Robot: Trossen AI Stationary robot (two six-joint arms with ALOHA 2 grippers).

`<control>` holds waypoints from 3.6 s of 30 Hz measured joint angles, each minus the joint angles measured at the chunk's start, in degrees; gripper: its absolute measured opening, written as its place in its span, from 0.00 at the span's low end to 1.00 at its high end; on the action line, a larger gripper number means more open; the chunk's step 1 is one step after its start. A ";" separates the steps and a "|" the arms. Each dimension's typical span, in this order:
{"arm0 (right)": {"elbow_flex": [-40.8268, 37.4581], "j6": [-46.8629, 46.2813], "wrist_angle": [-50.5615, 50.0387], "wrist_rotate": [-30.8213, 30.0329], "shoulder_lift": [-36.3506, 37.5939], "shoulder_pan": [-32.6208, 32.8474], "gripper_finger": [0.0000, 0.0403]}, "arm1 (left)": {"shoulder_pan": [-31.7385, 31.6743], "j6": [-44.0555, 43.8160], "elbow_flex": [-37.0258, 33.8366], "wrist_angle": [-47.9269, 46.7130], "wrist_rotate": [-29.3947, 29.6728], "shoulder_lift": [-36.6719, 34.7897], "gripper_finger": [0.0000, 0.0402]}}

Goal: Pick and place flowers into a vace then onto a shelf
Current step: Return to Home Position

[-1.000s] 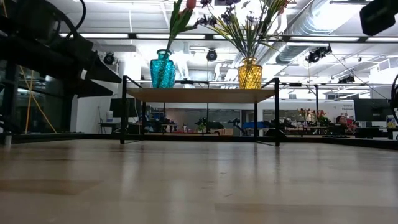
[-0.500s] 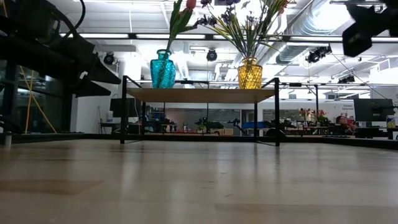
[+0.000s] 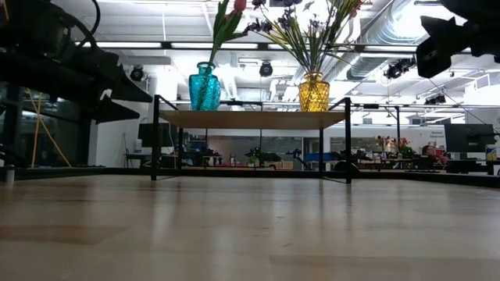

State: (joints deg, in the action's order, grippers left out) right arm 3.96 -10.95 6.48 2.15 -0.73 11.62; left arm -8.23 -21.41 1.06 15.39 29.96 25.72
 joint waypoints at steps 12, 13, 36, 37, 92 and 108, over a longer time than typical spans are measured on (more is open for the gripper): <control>-3.35 2.59 5.19 1.91 -0.31 -1.62 0.32 | 0.00 4.06 -0.06 1.27 1.04 0.03 0.99; -3.35 3.01 5.42 1.91 -0.31 -1.62 0.32 | 0.00 4.36 -0.06 1.25 1.06 0.01 0.99; -3.40 -2.05 5.41 1.93 -0.31 -1.62 0.32 | 0.00 4.64 -0.13 -5.67 1.11 -0.18 0.99; -3.40 -2.05 5.40 1.93 -0.31 -1.62 0.32 | 0.00 4.64 -0.13 -6.01 1.11 -0.66 0.99; -3.44 -2.05 5.14 1.69 -0.33 -1.62 0.32 | 0.00 4.59 -0.19 -12.05 0.70 -24.48 0.99; -3.46 -2.05 5.14 1.69 -0.33 -1.62 0.32 | 0.00 4.59 -0.19 -12.03 0.70 -24.48 0.99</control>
State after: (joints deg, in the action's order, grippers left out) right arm 0.49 -12.99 11.62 3.84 -1.06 10.00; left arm -8.23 -16.82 0.86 3.36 30.65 1.23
